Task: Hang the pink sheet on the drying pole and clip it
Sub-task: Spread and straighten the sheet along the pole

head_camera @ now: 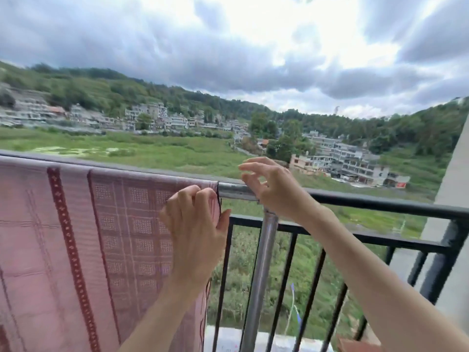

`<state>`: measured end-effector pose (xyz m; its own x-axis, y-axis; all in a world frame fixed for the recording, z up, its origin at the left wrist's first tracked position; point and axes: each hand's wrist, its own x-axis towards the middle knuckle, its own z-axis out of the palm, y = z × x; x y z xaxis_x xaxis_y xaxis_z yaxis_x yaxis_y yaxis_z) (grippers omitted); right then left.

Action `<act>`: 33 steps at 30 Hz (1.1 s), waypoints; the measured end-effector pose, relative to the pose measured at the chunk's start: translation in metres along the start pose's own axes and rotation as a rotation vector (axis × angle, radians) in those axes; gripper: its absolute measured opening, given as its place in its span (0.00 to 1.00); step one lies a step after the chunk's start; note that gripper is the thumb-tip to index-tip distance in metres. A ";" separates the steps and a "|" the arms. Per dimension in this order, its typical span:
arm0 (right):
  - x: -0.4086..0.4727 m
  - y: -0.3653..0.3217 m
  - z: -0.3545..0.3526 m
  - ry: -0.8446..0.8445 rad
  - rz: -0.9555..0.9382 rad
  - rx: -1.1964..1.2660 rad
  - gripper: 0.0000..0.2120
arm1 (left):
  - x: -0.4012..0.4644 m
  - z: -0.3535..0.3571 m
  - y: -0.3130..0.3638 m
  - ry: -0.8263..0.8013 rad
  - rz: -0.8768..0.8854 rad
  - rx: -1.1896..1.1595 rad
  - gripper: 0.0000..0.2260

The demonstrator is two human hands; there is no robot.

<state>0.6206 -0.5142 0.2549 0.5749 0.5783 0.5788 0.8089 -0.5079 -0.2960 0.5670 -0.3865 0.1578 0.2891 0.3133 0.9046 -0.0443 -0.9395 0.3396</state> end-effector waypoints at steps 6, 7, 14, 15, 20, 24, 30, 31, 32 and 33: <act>0.046 0.000 0.003 -0.362 -0.115 0.107 0.12 | 0.011 -0.010 0.004 0.008 0.028 0.110 0.05; 0.051 0.003 0.001 -0.413 -0.136 0.117 0.12 | 0.010 -0.012 0.006 -0.009 0.024 0.113 0.06; 0.068 0.022 0.010 -0.475 -0.311 0.362 0.10 | 0.015 -0.007 0.034 0.070 -0.307 -0.005 0.06; 0.069 0.025 0.010 -0.487 -0.341 0.389 0.10 | 0.016 -0.007 0.040 0.096 -0.351 0.016 0.06; 0.077 0.030 0.013 -0.547 -0.428 0.420 0.11 | 0.022 -0.012 0.064 0.139 -0.422 0.167 0.06; 0.082 0.030 0.013 -0.675 -0.434 0.512 0.11 | 0.032 -0.015 0.079 0.143 -0.410 0.342 0.05; 0.084 0.029 0.023 -0.590 -0.436 0.626 0.09 | 0.040 -0.006 0.094 0.140 -0.411 0.410 0.04; 0.084 0.030 0.025 -0.542 -0.445 0.643 0.08 | 0.040 -0.004 0.096 0.148 -0.416 0.406 0.04; 0.085 0.032 0.026 -0.495 -0.459 0.666 0.07 | 0.040 -0.002 0.099 0.157 -0.424 0.400 0.03; 0.086 0.035 0.027 -0.456 -0.474 0.690 0.06 | 0.039 -0.001 0.100 0.166 -0.430 0.398 0.03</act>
<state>0.7018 -0.4651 0.2734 0.0429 0.8944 0.4452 0.7803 0.2482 -0.5740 0.5731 -0.4685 0.2276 0.0474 0.6637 0.7465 0.4140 -0.6932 0.5900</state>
